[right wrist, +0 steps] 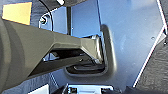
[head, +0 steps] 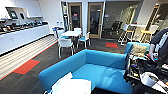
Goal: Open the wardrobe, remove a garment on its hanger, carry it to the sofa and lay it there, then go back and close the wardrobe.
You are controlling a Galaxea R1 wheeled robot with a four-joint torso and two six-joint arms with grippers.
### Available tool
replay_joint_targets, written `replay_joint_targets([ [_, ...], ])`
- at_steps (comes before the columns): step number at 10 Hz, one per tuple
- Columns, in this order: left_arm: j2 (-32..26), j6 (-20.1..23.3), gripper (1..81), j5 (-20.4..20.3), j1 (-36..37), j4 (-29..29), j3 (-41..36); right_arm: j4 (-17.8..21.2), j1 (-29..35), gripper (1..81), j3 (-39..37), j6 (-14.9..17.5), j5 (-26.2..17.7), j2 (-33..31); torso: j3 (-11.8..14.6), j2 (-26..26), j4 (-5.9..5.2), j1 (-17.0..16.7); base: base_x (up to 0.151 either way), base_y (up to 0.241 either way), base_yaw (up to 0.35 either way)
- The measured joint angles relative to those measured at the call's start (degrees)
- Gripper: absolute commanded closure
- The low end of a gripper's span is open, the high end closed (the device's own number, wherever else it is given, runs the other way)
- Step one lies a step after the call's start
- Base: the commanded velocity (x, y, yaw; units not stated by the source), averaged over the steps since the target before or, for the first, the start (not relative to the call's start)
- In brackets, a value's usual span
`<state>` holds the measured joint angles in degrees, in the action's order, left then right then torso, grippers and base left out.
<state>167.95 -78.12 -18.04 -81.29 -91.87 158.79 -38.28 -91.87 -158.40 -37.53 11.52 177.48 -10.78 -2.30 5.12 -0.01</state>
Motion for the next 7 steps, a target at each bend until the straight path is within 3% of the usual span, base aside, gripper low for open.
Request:
replay_joint_targets([
  [5, 0.0, 0.0, 1.0, 0.0, 0.0, 0.0, 0.0, 0.0, 0.0, 1.0, 0.0, 0.0, 0.0, 0.0, 0.0, 0.0, 0.00, 0.0, 0.000, 0.000, 0.000],
  [7, 0.0, 0.0, 1.0, 0.0, 0.0, 0.0, 0.0, 0.0, 0.0, 1.0, 0.0, 0.0, 0.0, 0.0, 0.0, 0.0, 0.00, 0.0, 0.000, 0.000, 0.223],
])
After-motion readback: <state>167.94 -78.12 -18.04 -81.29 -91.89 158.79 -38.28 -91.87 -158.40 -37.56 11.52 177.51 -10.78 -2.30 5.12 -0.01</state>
